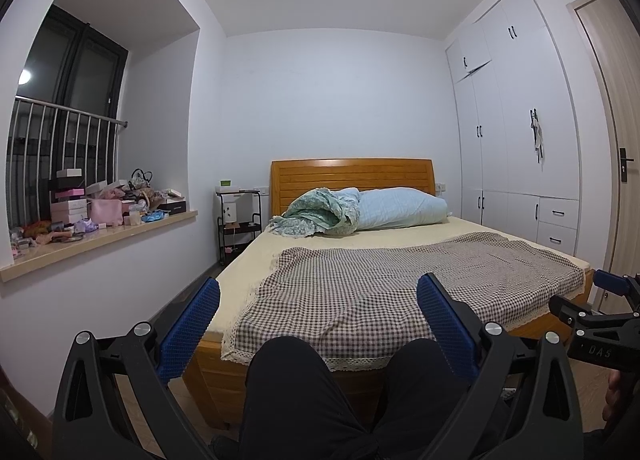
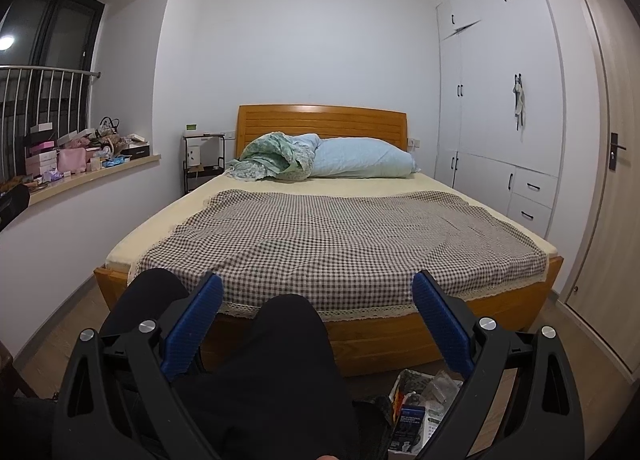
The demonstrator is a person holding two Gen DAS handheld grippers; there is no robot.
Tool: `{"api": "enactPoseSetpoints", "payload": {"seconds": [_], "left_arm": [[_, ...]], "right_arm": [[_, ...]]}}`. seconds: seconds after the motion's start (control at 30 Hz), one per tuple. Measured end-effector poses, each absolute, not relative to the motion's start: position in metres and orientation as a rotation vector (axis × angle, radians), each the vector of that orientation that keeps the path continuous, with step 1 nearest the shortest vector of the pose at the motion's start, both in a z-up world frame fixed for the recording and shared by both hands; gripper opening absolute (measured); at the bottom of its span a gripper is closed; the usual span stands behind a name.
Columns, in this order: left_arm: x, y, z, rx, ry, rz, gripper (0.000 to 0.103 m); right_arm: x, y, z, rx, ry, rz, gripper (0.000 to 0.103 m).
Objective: Collect trash
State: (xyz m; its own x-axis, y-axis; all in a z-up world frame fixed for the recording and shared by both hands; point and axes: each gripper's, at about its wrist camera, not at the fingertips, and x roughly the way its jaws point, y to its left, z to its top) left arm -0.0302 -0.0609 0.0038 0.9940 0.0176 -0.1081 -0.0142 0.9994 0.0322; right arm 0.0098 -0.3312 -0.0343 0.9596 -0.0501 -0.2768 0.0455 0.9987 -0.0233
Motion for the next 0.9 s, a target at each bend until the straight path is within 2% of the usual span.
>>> {"api": "enactPoseSetpoints", "payload": {"seconds": [0.9], "left_arm": [[-0.0303, -0.0599, 0.0034, 0.032, 0.108, 0.017, 0.096]], "right_arm": [[0.0083, -0.3329, -0.0358, -0.019, 0.276, -0.056, 0.091]]}}
